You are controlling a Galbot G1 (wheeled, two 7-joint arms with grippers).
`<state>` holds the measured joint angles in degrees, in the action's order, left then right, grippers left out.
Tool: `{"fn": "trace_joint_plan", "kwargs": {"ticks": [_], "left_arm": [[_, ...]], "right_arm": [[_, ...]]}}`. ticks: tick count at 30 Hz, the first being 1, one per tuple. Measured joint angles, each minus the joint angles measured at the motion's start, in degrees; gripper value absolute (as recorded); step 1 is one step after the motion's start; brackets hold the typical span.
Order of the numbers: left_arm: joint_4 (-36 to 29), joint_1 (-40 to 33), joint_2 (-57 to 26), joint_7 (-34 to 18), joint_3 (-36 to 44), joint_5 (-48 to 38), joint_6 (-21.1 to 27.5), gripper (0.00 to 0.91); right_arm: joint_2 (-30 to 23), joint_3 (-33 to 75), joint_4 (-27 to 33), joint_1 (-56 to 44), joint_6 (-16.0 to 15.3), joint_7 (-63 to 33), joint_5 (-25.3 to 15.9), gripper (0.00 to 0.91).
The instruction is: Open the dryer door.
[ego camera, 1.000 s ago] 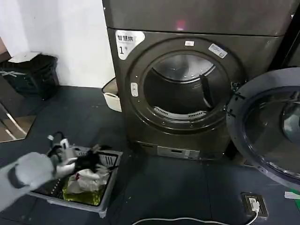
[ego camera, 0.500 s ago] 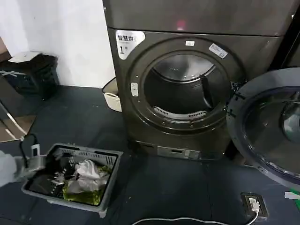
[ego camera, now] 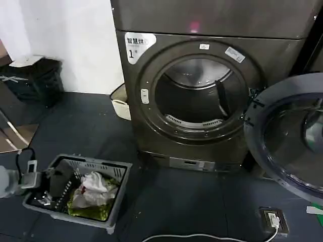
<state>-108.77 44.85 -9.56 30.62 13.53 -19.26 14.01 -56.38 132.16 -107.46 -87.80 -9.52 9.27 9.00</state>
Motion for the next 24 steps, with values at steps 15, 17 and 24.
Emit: {"fn": "trace_joint_plan", "kwargs": {"ticks": [15, 17, 24], "left_arm": [[0.37, -0.62, -0.17, 0.52, -0.27, 0.18, 0.06, 0.907], [0.09, -0.75, -0.42, 0.85, -0.28, 0.5, 0.06, 0.907], [-0.13, -0.84, -0.72, 1.21, -0.47, 1.02, -0.19, 0.907]], "right_arm": [[-0.28, 1.48, -0.21, -1.18, -0.05, 0.1, 0.22, 0.907], [-0.23, 1.59, 0.0, -1.29, -0.03, 0.16, 0.27, 0.907], [-0.02, 1.5, 0.0, -1.16, -0.02, 0.29, 0.3, 0.907]]}}
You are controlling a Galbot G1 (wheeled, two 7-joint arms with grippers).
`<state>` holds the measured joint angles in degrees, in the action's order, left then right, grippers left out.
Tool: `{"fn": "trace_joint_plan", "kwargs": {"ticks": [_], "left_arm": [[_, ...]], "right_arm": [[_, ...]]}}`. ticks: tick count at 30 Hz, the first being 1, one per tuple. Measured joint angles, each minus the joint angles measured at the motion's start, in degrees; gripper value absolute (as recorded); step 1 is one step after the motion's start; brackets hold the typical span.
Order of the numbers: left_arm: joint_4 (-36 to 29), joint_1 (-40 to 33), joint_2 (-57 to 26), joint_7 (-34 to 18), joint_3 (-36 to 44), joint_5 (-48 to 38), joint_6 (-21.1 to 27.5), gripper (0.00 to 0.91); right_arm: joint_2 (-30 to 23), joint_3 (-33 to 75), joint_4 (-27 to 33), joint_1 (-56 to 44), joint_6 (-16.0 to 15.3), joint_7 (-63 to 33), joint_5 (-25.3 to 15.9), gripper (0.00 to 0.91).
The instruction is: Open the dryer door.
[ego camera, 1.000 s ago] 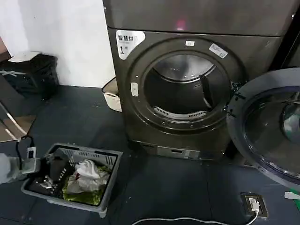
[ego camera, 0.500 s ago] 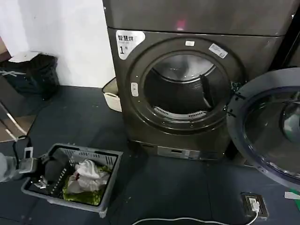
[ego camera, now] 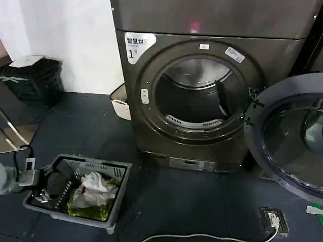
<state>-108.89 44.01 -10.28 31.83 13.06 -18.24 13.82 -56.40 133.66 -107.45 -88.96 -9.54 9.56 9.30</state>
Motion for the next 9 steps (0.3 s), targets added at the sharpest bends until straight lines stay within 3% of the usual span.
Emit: {"fn": "trace_joint_plan", "kwargs": {"ticks": [9], "left_arm": [[0.23, 0.09, 0.08, 0.4, -0.11, 0.45, -0.14, 0.907]], "right_arm": [[0.46, 0.04, 0.09, 0.08, -0.04, 0.18, -0.22, 0.907]]}}
